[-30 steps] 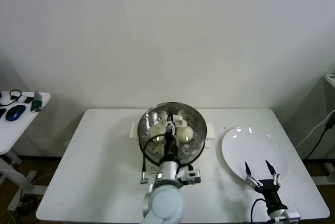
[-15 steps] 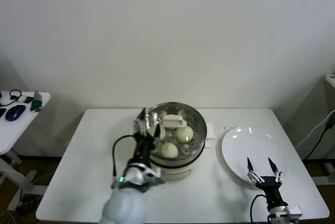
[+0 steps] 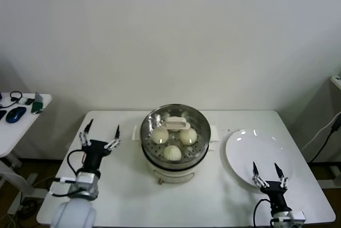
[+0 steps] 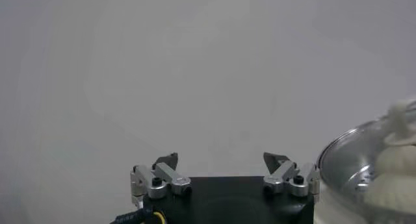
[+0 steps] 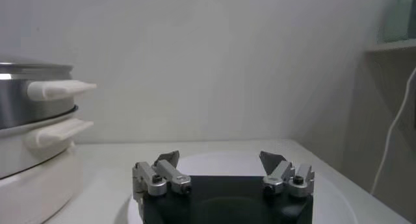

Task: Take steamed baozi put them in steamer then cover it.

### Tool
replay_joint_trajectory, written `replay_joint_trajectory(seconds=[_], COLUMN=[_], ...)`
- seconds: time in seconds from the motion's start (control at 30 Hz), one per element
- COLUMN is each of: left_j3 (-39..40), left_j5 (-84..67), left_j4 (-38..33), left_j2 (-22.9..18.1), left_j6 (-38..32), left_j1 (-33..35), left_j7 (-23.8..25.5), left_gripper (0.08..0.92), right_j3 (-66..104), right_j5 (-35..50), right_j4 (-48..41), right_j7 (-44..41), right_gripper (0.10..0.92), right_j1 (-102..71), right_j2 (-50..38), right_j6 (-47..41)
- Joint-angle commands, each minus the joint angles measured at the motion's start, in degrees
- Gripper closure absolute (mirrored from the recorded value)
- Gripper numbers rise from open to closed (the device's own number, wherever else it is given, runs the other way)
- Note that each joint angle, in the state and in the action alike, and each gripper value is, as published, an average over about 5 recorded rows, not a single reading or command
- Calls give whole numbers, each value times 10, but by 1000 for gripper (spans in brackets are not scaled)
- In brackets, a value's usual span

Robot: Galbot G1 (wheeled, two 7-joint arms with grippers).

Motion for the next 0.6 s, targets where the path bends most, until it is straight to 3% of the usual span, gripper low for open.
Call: replay_joint_trajectory(seconds=[0.03,0.27,0.6], left_j3=[-78,-63,-55], left_j5=[-174,-174,-164], left_j4=[145,226,233], left_j2=[-9,0,1], left_j6=[-160,-196,-188], left_j1=[56,41,41], left_j7=[-28,-12,23], left_gripper=[177,177,177], right_j3=[-3,-1,3], right_j5=[-1,4,4], right_j4=[-4,0,0], right_j7=[7,9,9], right_gripper=[203,203,203], right_j1=[-1,-3,-3], right_j2=[5,7,4], right_j6=[4,2,2])
